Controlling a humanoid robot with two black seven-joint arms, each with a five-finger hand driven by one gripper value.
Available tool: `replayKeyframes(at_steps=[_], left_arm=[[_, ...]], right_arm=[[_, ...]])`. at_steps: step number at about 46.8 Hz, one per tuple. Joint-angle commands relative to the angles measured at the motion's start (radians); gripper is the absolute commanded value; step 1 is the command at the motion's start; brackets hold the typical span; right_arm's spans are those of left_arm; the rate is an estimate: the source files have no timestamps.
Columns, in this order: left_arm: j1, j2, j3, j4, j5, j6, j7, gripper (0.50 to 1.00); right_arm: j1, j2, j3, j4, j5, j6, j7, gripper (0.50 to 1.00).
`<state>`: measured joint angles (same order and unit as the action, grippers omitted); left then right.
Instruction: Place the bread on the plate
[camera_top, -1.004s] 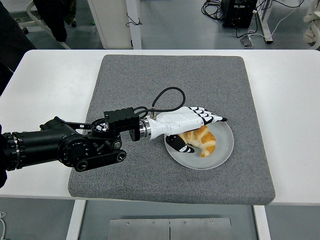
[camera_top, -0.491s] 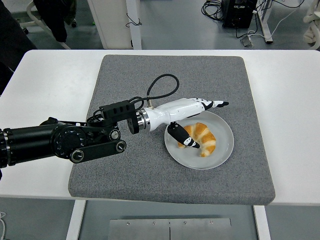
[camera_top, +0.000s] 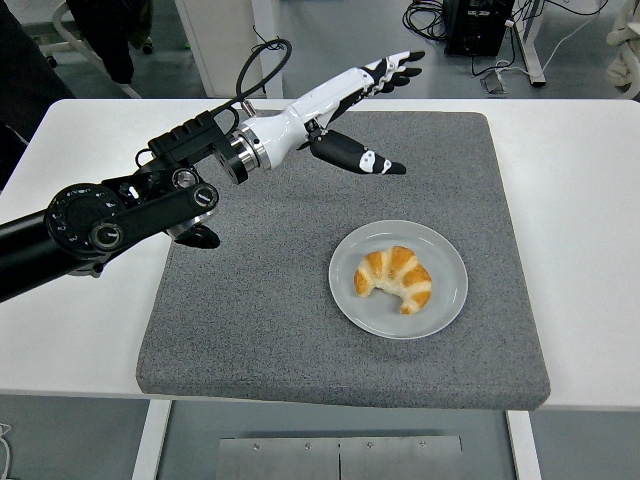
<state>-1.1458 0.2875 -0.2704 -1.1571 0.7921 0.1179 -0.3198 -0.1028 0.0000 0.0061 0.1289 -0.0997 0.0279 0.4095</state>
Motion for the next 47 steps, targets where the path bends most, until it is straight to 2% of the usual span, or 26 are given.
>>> replayKeyframes(at_steps=[1, 9, 20, 29, 35, 47], left_arm=[[-0.003, 0.012, -0.018, 0.005, -0.036, 0.000, 0.001, 0.974], [0.001, 0.006, -0.026, 0.046, -0.108, 0.002, -0.001, 0.974], [0.001, -0.050, -0.056, 0.194, -0.274, 0.002, -0.002, 0.974], [0.012, -0.050, -0.069, 0.204, -0.382, 0.002, -0.002, 0.974], [0.026, -0.050, -0.079, 0.212, -0.395, 0.008, -0.004, 0.974], [0.127, -0.054, -0.231, 0.241, -0.458, 0.008, -0.004, 0.974]], right_arm=[[0.000, 0.000, 0.000, 0.000, 0.000, 0.000, 0.000, 1.000], [0.000, 0.000, 0.000, 0.000, 0.000, 0.001, 0.000, 1.000], [0.000, 0.000, 0.000, 0.000, 0.000, 0.001, 0.000, 1.000], [0.000, 0.000, 0.000, 0.000, 0.000, 0.000, 0.000, 1.000], [0.000, 0.000, 0.000, 0.000, 0.000, 0.001, 0.000, 1.000], [0.000, 0.000, 0.000, 0.000, 0.000, 0.000, 0.000, 1.000]])
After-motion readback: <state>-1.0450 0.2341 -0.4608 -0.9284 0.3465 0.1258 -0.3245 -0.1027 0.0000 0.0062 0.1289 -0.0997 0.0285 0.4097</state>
